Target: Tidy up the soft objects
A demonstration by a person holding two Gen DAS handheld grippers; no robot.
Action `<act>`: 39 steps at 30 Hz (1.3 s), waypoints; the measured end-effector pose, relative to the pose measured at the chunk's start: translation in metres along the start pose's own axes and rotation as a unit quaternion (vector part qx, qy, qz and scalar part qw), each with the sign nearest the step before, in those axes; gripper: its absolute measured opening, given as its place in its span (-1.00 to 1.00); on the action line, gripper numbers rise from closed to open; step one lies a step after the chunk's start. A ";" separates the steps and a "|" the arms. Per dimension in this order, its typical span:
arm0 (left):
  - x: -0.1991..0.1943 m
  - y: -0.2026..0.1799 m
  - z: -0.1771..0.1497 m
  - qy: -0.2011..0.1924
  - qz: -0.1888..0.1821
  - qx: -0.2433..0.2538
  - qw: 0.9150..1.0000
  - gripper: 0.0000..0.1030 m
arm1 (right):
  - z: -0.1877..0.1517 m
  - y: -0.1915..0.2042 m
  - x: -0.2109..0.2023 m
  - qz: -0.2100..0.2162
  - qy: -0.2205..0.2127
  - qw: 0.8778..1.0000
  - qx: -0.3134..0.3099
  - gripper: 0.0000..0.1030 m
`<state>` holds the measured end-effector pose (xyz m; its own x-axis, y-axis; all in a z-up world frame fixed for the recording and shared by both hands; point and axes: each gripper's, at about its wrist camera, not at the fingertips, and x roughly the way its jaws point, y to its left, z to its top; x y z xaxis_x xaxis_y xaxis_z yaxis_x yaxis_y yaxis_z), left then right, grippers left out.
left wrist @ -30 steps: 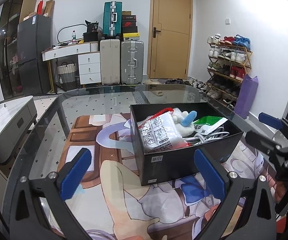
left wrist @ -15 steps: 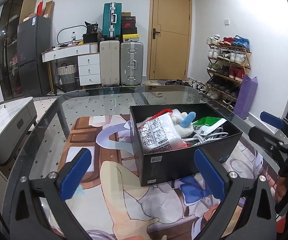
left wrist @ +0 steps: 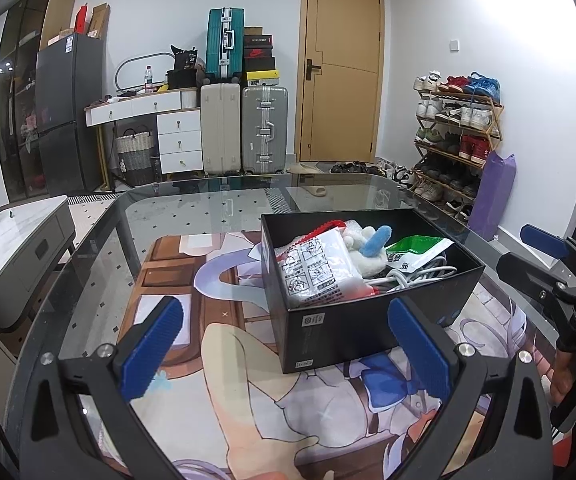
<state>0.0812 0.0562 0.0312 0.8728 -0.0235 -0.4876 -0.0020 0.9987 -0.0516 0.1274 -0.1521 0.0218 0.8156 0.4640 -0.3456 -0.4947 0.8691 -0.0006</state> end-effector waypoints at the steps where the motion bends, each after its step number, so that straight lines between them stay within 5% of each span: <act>1: 0.000 0.000 0.000 0.001 0.000 0.000 1.000 1.00 | 0.000 0.001 0.000 0.000 0.000 1.000 0.000 0.99; 39: 0.000 0.003 -0.002 -0.001 0.004 -0.004 1.000 1.00 | 0.000 -0.001 0.000 0.000 0.000 1.000 0.000 0.99</act>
<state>0.0804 0.0589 0.0292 0.8737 -0.0148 -0.4863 -0.0135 0.9984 -0.0548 0.1277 -0.1529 0.0219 0.8153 0.4645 -0.3459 -0.4949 0.8690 0.0004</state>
